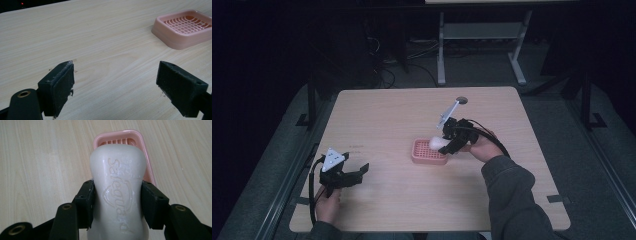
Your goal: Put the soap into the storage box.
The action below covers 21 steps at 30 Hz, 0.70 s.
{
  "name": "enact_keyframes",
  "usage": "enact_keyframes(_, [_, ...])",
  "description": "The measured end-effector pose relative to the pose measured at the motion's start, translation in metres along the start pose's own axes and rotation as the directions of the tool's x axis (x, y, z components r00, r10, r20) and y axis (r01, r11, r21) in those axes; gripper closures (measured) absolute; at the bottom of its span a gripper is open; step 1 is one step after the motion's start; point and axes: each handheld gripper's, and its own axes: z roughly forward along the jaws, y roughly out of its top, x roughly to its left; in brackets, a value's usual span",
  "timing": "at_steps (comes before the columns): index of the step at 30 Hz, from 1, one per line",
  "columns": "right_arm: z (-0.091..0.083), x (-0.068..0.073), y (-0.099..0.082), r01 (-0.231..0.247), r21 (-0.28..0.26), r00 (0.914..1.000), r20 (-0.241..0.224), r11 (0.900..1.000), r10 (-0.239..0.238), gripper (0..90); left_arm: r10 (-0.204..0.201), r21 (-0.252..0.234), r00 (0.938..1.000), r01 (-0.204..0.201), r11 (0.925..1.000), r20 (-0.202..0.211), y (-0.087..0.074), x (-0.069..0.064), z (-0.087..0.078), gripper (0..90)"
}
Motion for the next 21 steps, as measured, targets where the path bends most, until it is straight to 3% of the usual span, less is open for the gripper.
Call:
enact_keyframes(6, [0.006,-0.002,0.007,0.013,0.022,0.9999,-0.010,0.9997,-0.013,48.7,0.005,0.004,1.0000,-0.005,1.0000,0.002,0.000,-0.001,0.000,14.4])
enact_keyframes(14, [0.008,-0.005,0.018,0.021,0.012,0.9997,-0.014,0.9997,-0.021,48.6,0.003,0.004,1.0000,-0.003,1.0000,0.002,0.001,-0.001,0.000,14.4])
enact_keyframes(21, [0.021,-0.007,0.019,0.025,0.041,0.9995,-0.020,0.9989,-0.024,48.6,0.002,0.000,1.0000,-0.002,1.0000,0.001,0.001,-0.001,0.000,14.4])
